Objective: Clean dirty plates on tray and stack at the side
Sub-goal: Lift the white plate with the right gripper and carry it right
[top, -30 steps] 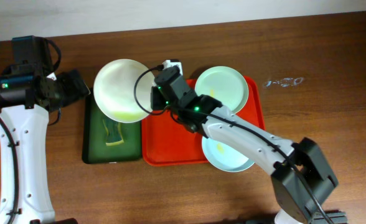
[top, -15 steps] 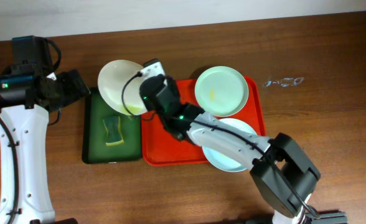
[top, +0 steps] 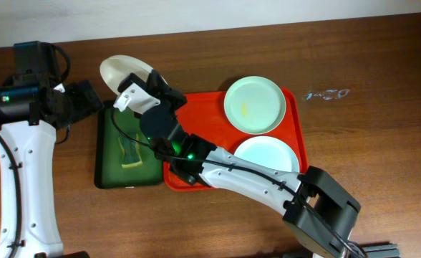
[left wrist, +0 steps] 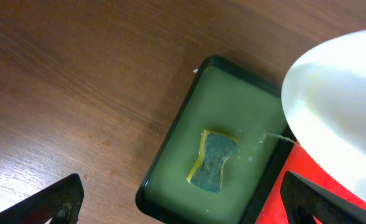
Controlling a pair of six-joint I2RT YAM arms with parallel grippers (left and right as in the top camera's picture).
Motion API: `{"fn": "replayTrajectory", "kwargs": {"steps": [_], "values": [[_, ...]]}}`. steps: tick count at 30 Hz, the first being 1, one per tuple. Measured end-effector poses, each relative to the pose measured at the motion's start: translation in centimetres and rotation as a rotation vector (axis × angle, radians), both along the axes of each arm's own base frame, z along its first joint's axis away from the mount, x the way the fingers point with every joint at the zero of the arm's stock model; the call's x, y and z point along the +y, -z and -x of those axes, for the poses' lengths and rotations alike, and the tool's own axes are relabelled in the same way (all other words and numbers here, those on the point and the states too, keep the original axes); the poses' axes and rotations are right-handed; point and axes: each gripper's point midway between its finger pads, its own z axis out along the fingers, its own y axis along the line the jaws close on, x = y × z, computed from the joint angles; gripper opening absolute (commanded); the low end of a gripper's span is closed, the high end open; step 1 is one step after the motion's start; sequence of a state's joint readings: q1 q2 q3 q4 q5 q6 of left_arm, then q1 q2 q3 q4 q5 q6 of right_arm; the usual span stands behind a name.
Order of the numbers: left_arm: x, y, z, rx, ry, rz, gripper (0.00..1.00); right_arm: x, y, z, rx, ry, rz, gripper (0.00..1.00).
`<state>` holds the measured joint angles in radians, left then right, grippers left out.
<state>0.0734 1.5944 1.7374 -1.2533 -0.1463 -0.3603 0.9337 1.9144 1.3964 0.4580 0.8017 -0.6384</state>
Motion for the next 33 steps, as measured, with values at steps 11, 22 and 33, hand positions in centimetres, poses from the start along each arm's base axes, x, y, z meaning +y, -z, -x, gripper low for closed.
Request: {"fn": "replayTrajectory", "kwargs": {"steps": [11,22,33], "values": [[0.0,0.0,0.0,0.0,0.0,0.001,0.99,0.1,-1.7,0.1,-0.052,0.0,-0.078,0.04],[0.0,0.0,0.0,0.0,0.0,0.0,0.99,-2.3,11.2,-2.1,0.704,-0.054,-0.713,0.04],[0.0,0.0,0.0,0.001,0.0,0.0,0.99,-27.1,4.1,1.8,0.899,0.396,-1.028,0.04]]}}
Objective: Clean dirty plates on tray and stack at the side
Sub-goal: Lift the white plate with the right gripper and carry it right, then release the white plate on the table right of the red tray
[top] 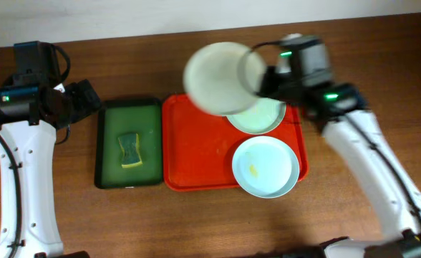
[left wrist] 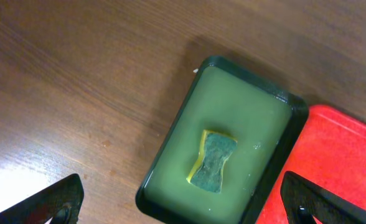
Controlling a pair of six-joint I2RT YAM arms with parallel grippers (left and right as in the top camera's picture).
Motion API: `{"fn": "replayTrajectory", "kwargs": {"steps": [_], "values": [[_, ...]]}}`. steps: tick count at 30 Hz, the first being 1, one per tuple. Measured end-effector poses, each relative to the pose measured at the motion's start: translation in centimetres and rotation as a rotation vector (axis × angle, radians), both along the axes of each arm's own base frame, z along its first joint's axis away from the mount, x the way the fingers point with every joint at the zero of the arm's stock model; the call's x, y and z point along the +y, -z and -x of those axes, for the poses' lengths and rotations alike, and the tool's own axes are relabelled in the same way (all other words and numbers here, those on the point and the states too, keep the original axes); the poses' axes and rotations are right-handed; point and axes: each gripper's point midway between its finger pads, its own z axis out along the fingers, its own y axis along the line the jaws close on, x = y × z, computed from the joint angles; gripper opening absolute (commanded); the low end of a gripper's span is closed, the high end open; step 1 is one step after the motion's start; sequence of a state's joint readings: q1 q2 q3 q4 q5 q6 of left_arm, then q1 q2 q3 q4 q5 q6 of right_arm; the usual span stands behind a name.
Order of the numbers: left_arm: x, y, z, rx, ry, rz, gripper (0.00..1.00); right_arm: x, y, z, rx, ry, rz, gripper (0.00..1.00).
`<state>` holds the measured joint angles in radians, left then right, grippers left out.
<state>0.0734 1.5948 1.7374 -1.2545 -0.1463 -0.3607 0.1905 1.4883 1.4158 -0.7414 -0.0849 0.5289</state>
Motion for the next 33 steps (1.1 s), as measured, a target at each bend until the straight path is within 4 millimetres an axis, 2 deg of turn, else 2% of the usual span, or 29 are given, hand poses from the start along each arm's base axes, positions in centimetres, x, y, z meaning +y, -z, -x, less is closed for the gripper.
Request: {"fn": "replayTrajectory", "kwargs": {"steps": [3,4,5,9,12,15,18,20,22,23,24,25,27,28,31,32,33], "values": [[0.0,0.0,0.0,0.0,0.0,0.0,0.99,-10.7,2.6,3.4,0.203,0.265,0.006,0.04],[0.0,0.0,0.0,0.0,0.0,0.0,0.99,-13.6,3.4,4.4,0.249,0.346,-0.001,0.04],[0.0,0.0,0.0,-0.001,0.0,0.0,0.99,-17.9,4.2,6.0,0.298,0.462,-0.012,0.04],[0.0,0.0,0.0,-0.001,0.0,0.0,0.99,-24.5,6.4,8.2,0.371,0.618,-0.026,0.04],[0.0,0.0,0.0,-0.001,0.0,0.0,0.99,-27.3,9.6,7.9,0.434,0.667,-0.017,0.04],[0.0,0.0,0.0,0.0,0.0,0.0,0.99,-27.9,13.2,6.7,0.497,0.659,-0.017,0.04],[0.0,0.0,0.0,-0.001,0.0,0.0,0.99,-27.7,17.2,5.8,0.568,0.613,-0.01,0.04],[0.0,0.0,0.0,-0.001,0.001,0.0,0.99,-27.1,18.4,5.4,0.588,0.584,-0.004,0.05],[0.0,0.0,0.0,-0.001,0.0,0.0,0.99,-26.7,18.6,4.7,0.576,0.555,0.01,0.17],[0.0,0.0,0.0,-0.001,0.0,0.0,0.99,-26.4,18.6,4.6,0.577,0.535,0.018,0.33],[0.0,0.0,0.0,-0.001,0.0,0.0,0.99,-26.0,18.6,4.7,0.586,0.51,0.026,0.36],[0.0,0.0,0.0,-0.001,0.0,0.0,0.99,-25.3,18.7,5.3,0.617,0.472,0.032,0.36],[0.0,0.0,0.0,0.0,0.0,0.0,0.99,-24.0,18.6,6.7,0.689,0.42,0.009,0.37],[0.0,0.0,0.0,-0.001,0.0,0.0,0.99,-22.8,17.8,7.7,0.755,0.379,-0.034,0.39],[0.0,0.0,0.0,0.001,0.0,0.0,0.99,-19.8,12.5,8.1,0.796,0.219,-0.117,0.44],[0.0,0.0,0.0,-0.001,0.0,0.0,0.99,-18.5,11.3,8.7,0.818,0.149,-0.117,0.5],[0.0,0.0,0.0,-0.001,0.0,0.0,0.99,-16.7,10.6,9.8,0.86,0.059,-0.112,0.51]]}}
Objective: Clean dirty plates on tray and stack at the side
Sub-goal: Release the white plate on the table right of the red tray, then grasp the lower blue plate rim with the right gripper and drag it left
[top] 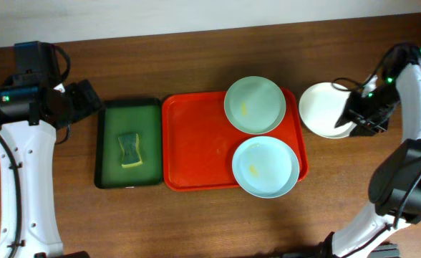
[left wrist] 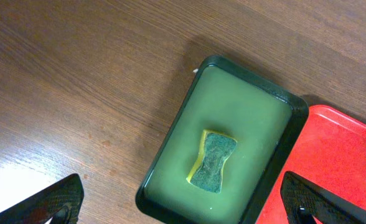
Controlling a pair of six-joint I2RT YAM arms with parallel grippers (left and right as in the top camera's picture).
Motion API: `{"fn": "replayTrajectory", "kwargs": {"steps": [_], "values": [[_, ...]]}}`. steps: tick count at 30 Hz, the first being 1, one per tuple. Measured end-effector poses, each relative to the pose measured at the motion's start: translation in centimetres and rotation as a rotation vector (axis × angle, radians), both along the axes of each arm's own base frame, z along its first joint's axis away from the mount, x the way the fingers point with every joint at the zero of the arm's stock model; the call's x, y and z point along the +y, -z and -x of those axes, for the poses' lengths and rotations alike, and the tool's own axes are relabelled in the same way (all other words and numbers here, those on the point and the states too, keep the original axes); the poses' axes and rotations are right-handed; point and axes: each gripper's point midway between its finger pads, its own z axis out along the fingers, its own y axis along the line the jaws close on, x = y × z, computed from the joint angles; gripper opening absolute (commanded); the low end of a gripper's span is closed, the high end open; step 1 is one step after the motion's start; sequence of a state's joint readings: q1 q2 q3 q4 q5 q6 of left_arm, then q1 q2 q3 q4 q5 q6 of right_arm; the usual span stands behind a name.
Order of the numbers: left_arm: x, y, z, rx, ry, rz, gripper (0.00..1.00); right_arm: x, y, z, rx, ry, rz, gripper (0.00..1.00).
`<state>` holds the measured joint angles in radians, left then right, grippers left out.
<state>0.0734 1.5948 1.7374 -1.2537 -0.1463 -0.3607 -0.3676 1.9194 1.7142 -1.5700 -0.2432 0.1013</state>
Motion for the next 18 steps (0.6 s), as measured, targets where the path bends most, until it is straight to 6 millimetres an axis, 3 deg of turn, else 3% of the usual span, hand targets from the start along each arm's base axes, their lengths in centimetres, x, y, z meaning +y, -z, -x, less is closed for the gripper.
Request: {"fn": "replayTrajectory", "kwargs": {"steps": [3,7,8,10,12,15,18], "values": [[0.0,0.0,0.0,0.0,0.001,0.0,0.99,3.8,1.0,0.8,0.04,-0.17,-0.036,0.52],[0.0,0.0,0.0,-0.001,0.0,0.0,0.99,7.3,5.5,2.6,0.095,-0.3,-0.057,0.51],[0.0,0.0,0.0,0.0,0.0,0.0,0.99,7.7,6.3,2.7,0.09,-0.316,-0.056,0.51],[0.0,0.0,0.0,0.0,0.0,0.0,0.99,8.1,8.2,3.0,0.079,-0.329,-0.052,0.38],[0.0,0.0,0.0,0.001,0.0,0.0,0.99,8.3,9.6,3.1,0.068,-0.329,-0.046,0.34],[0.0,0.0,0.0,0.0,0.0,0.0,0.99,9.0,10.8,3.7,0.075,-0.344,-0.045,0.23],[0.0,0.0,0.0,0.0,0.0,0.0,0.99,9.5,11.1,3.8,0.071,-0.358,-0.046,0.21]]}}
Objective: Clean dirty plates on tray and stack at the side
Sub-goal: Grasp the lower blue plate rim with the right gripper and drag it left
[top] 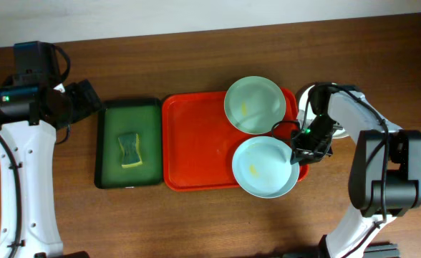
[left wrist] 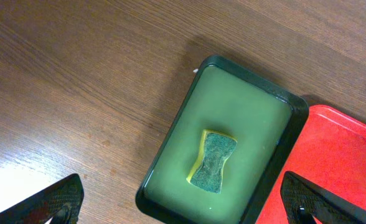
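Observation:
Two pale green plates lie on the red tray: the far plate and the near plate, each with a small yellow smear. A white plate rests on the table just right of the tray, partly hidden under my right arm. My right gripper is down at the near plate's right rim; the jaws are too dark to read. My left gripper hangs open, high over the green basin, with nothing between its fingers.
The green basin of soapy water stands left of the tray with a yellow-green sponge lying in it. Bare brown table lies in front of and behind the tray. A faint wet mark shows at the far right.
My right gripper has left the white plate on the table and moved left, to the right rim of the near plate on the tray. The left arm and sponge are unchanged.
At first my right gripper held the white plate tilted over the basin at the left. Then the plate was above the tray's far side. Then it lay on the table right of the tray, gripper at its edge. Now the gripper is at the near plate.

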Controlling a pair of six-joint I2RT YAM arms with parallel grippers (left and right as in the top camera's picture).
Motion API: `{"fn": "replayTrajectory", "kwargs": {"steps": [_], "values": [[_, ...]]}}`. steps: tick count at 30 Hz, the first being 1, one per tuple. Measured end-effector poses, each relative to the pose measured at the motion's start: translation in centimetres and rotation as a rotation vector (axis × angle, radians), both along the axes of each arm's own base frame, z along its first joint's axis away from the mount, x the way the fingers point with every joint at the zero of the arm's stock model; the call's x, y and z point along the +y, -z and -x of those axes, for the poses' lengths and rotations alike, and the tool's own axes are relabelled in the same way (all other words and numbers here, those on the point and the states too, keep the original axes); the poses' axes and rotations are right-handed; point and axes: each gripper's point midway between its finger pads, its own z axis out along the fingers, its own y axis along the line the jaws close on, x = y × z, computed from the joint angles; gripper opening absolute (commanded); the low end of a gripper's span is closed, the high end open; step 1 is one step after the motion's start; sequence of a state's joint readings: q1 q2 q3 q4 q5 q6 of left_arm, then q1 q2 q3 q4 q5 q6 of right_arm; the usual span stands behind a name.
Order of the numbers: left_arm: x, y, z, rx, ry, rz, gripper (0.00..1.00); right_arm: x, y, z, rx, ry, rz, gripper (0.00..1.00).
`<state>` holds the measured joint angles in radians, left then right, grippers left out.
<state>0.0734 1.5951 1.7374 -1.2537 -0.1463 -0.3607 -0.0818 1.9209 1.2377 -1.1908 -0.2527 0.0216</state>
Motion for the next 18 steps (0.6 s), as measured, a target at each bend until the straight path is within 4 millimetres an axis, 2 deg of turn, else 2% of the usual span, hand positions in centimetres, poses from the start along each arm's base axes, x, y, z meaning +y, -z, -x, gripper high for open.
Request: {"fn": "replayTrajectory", "kwargs": {"steps": [3,9,14,16,18], "values": [[0.0,0.0,0.0,0.0,0.0,0.0,0.99,0.8,0.2,0.5,0.011,-0.03,-0.001,0.04],[0.0,0.0,0.0,0.0,0.0,0.0,0.99,2.9,0.6,1.7,0.05,-0.046,-0.031,0.04],[0.0,0.0,0.0,0.0,0.0,0.0,0.99,8.9,0.5,0.6,-0.015,-0.074,-0.161,0.04],[0.0,0.0,0.0,0.0,0.0,0.0,0.99,11.6,0.7,-0.4,-0.05,-0.028,-0.177,0.04],[0.0,0.0,0.0,0.0,0.001,0.0,0.99,13.3,0.8,-1.4,-0.077,0.024,-0.18,0.04]]}}
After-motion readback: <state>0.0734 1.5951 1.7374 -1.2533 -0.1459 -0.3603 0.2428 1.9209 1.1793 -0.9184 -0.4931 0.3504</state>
